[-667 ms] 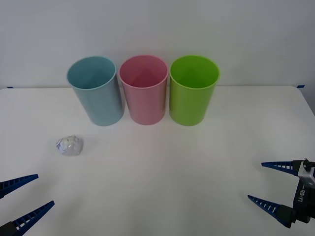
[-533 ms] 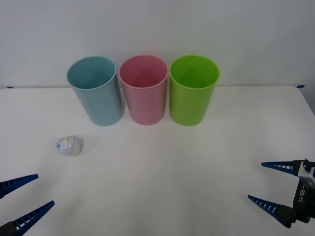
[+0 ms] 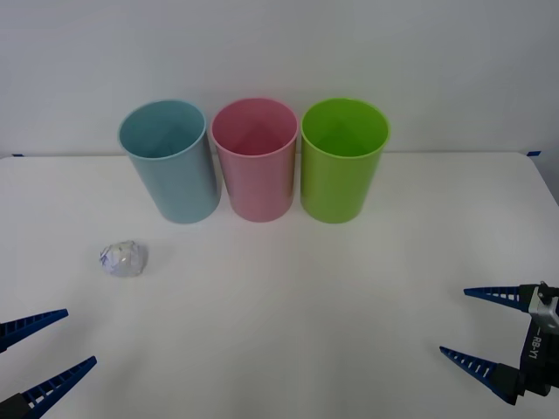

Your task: Put cans in the blue bin and PET bottles in the pink bin and trash in the green bin.

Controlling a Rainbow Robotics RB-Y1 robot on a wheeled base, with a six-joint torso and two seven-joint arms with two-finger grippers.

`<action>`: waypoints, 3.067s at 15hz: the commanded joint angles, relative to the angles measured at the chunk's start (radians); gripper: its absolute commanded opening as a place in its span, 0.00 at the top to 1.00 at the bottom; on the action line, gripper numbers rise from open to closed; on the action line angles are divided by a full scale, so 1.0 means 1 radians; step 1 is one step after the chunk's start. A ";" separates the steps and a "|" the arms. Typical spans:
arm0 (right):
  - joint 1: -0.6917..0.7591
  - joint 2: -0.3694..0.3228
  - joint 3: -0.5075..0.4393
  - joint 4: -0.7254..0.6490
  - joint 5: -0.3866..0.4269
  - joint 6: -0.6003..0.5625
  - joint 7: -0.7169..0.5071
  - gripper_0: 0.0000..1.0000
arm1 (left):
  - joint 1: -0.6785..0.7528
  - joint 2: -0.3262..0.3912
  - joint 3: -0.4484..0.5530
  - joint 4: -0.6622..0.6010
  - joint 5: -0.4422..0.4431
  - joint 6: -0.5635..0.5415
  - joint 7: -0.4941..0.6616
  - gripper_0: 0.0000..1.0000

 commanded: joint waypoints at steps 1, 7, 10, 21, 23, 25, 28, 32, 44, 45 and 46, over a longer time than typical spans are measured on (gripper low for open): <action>0.000 0.000 0.000 0.000 0.000 0.000 0.000 0.00 | 0.000 0.000 0.000 0.000 0.000 0.000 0.000 0.00; 0.000 0.000 0.000 0.000 0.000 0.000 0.000 0.00 | 0.000 0.000 0.000 0.000 0.000 0.000 0.000 0.00; 0.000 0.000 0.000 0.000 0.000 0.000 0.000 0.00 | 0.000 0.000 0.000 0.000 0.000 0.000 0.000 0.00; 0.000 0.000 0.000 0.000 0.000 0.000 0.000 0.00 | 0.035 0.023 0.008 -0.031 -0.025 0.006 -0.009 0.00; 0.000 0.000 0.000 0.000 0.000 0.000 0.000 0.00 | 0.040 0.026 0.000 -0.044 -0.028 0.032 0.008 0.00; 0.000 0.000 0.000 0.000 0.000 0.000 0.000 0.00 | 0.052 0.048 -0.029 -0.061 -0.028 0.114 0.029 0.00; 0.000 0.000 0.000 0.000 0.000 0.000 0.000 0.00 | 0.078 0.141 -0.115 -0.084 -0.015 0.310 0.126 0.00; 0.000 0.000 0.000 0.000 0.000 0.000 0.000 0.00 | 0.089 0.285 -0.239 -0.130 -0.028 0.615 0.272 0.00; 0.000 0.000 0.000 0.000 0.000 0.000 0.000 0.00 | -0.112 0.887 -0.815 -0.172 0.189 1.413 0.469 0.00; 0.000 0.000 0.000 0.000 0.000 0.000 0.000 0.00 | -0.155 0.896 -0.861 -0.153 0.198 1.427 0.472 0.00; 0.000 0.000 0.000 0.000 0.000 0.000 0.000 0.00 | -0.198 0.900 -0.897 -0.133 0.219 1.427 0.471 0.00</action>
